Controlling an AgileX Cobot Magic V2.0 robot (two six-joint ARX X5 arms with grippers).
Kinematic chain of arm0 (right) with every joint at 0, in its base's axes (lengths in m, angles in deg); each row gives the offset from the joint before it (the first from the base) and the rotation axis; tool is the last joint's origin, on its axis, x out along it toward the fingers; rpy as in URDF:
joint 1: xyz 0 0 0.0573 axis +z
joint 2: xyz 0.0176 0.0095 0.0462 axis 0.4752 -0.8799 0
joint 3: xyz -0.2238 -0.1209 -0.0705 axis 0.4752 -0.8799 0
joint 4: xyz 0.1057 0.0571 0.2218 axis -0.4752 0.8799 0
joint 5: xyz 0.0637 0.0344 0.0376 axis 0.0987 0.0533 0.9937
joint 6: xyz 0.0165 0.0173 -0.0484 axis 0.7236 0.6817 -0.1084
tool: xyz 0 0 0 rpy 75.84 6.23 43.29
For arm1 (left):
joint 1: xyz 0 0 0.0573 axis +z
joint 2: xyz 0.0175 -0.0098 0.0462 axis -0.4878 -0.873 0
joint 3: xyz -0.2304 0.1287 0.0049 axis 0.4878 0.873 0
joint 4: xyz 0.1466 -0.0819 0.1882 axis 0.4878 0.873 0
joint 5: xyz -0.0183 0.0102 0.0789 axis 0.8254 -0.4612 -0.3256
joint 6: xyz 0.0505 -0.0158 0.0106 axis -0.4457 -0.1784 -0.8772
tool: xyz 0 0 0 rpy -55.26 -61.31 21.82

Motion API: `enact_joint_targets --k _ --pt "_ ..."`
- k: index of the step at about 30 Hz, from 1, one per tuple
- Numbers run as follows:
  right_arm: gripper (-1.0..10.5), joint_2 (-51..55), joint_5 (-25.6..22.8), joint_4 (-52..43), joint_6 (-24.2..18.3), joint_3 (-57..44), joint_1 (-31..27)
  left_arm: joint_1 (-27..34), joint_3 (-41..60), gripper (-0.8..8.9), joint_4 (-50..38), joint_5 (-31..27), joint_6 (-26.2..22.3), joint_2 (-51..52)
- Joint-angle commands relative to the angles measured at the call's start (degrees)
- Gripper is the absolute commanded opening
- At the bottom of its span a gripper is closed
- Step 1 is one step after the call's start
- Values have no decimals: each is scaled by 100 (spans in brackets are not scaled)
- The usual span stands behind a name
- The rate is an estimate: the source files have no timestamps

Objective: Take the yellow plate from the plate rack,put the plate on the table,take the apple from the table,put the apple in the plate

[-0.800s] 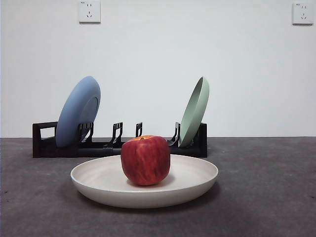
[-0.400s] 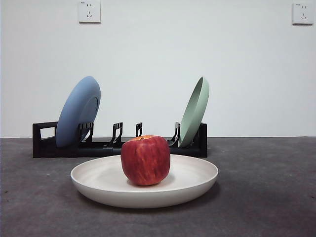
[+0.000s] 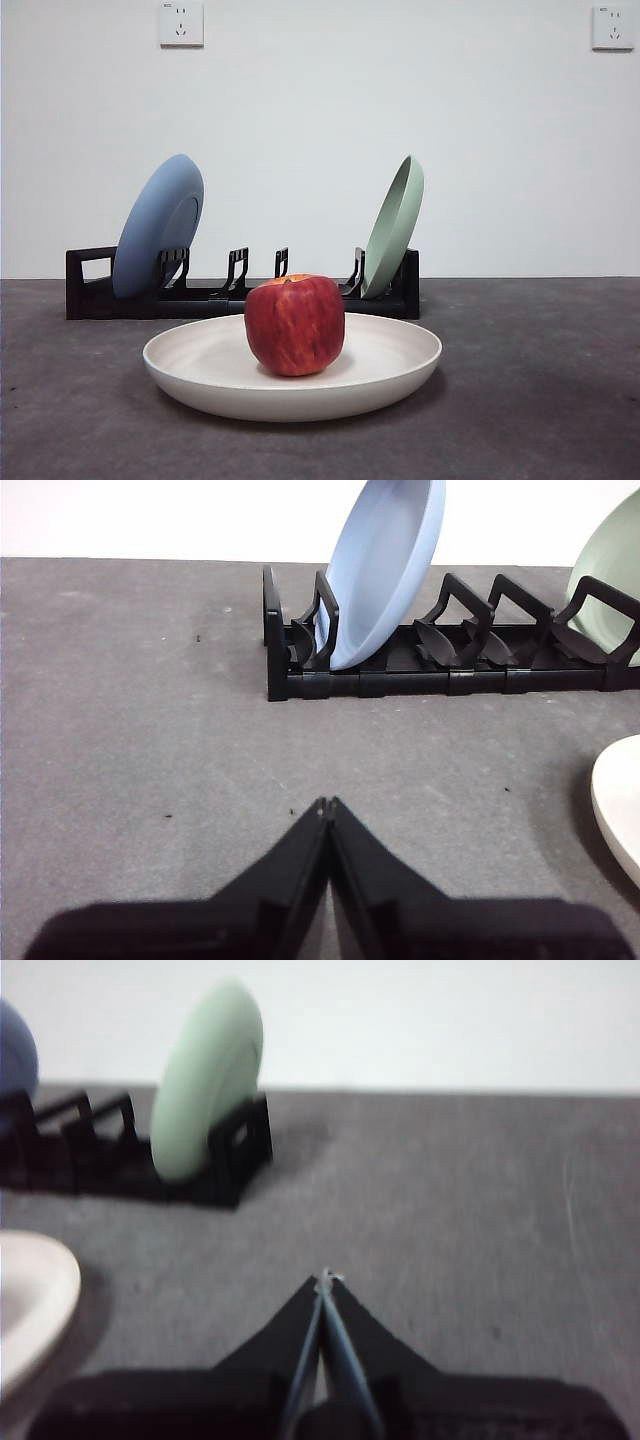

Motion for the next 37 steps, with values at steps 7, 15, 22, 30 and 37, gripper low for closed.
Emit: enact_joint_targets --k 7,15,22,30,37 --pt "1 17 -256 188 63 -59 -7 20 57 -3 -31 28 26 -13" --pt "1 17 -260 190 66 -59 0 20 57 -3 -31 26 26 -13" --pt "1 13 -275 192 63 -57 0 20 57 -3 -31 26 26 -13" --pt "1 13 -275 190 63 -57 0 20 57 -3 -31 26 26 -13" --pt "1 13 -275 190 66 -57 0 20 57 -3 -31 26 26 -13"
